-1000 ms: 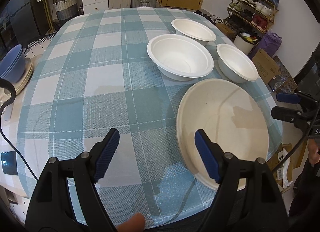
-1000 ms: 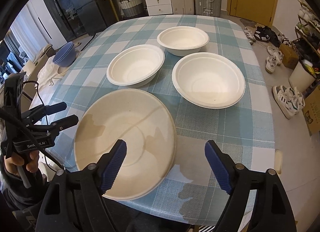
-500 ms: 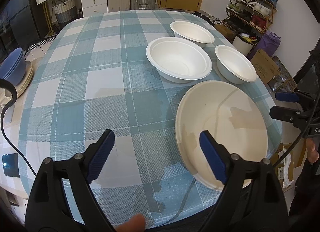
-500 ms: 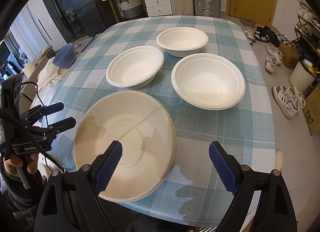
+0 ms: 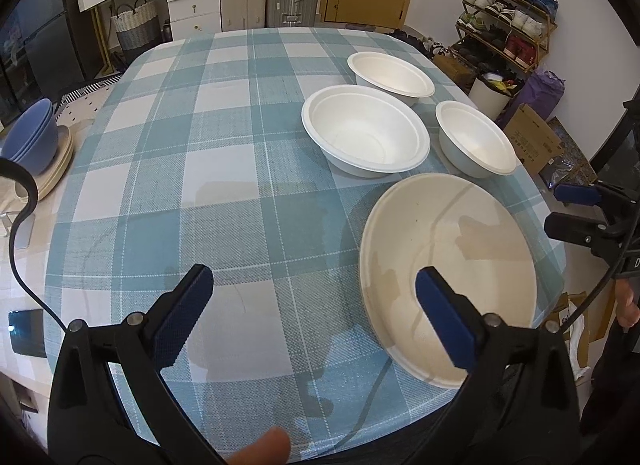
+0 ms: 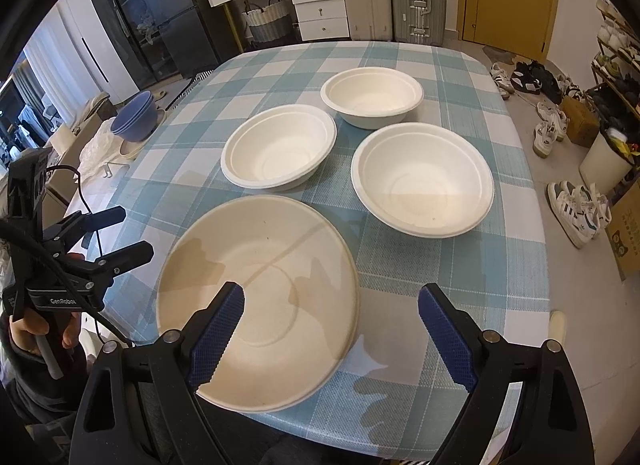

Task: Organize plates and bowls
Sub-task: 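Move both grippers to the rim of the nearest white bowl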

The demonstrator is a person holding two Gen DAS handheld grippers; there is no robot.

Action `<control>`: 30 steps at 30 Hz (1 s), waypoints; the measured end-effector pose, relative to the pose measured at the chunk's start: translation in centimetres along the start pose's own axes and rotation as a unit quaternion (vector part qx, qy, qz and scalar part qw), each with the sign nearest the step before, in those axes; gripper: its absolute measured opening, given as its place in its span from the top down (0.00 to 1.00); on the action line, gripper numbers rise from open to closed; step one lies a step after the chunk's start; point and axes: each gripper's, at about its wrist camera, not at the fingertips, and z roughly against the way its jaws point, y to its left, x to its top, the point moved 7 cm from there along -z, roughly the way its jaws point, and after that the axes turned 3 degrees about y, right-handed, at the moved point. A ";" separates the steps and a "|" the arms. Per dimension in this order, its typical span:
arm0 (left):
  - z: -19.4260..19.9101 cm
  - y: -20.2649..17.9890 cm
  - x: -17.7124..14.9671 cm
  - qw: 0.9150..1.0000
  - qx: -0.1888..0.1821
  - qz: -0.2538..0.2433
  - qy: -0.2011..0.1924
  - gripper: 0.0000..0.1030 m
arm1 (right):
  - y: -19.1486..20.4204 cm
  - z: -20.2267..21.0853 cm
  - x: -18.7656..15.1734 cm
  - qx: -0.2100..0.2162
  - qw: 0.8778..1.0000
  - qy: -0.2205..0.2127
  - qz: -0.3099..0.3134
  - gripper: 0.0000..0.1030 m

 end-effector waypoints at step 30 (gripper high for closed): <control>-0.1 1.6 9.7 0.999 0.004 0.030 -0.031 0.02 | 3.2 -1.9 10.4 0.044 0.999 -0.024 0.008 0.12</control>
